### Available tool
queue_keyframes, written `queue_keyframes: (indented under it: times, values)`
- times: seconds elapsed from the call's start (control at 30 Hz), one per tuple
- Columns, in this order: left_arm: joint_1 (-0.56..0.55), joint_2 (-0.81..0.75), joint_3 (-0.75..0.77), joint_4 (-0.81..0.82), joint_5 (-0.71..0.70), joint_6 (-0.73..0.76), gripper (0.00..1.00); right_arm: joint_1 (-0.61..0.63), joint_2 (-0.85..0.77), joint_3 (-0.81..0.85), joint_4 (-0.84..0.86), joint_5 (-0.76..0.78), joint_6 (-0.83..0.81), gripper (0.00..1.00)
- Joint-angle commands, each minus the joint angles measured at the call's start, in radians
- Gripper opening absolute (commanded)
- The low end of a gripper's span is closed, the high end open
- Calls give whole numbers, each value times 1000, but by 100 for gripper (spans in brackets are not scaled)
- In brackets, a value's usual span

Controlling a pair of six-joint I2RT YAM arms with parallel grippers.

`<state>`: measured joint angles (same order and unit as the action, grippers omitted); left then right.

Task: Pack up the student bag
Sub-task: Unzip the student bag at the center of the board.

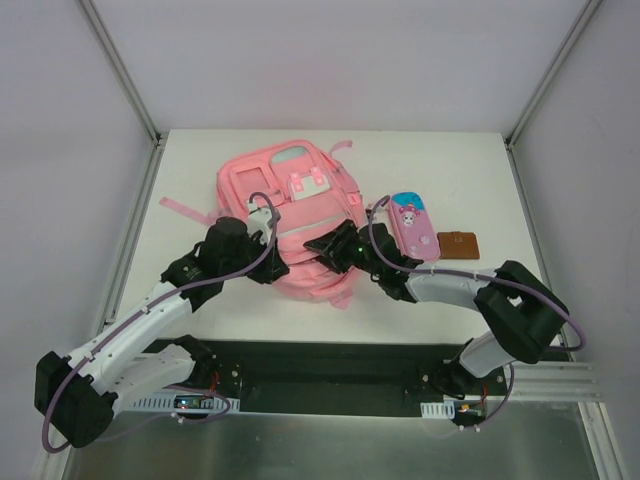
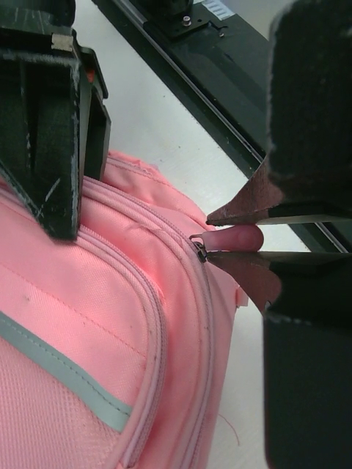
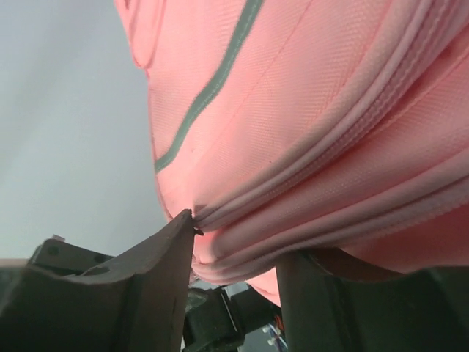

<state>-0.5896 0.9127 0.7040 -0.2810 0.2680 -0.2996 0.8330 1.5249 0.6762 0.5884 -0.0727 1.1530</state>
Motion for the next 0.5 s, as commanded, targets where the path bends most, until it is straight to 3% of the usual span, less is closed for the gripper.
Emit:
queue_keyframes:
  times: [0.0,0.07,0.27,0.47]
  values:
    - [-44,-21,6,75,99,-1,0,14,24,78,179,39,14,36]
    - [-44,-31,0,72,51,1,0,15,32,69,220,40,14,2]
    - [-27,-52,28,-72,-249,50,0,-14,-58,19,119,31,-39,1]
    - [137,-51,40,-130,-270,100,0,-74,-187,-17,-25,15,-107,1]
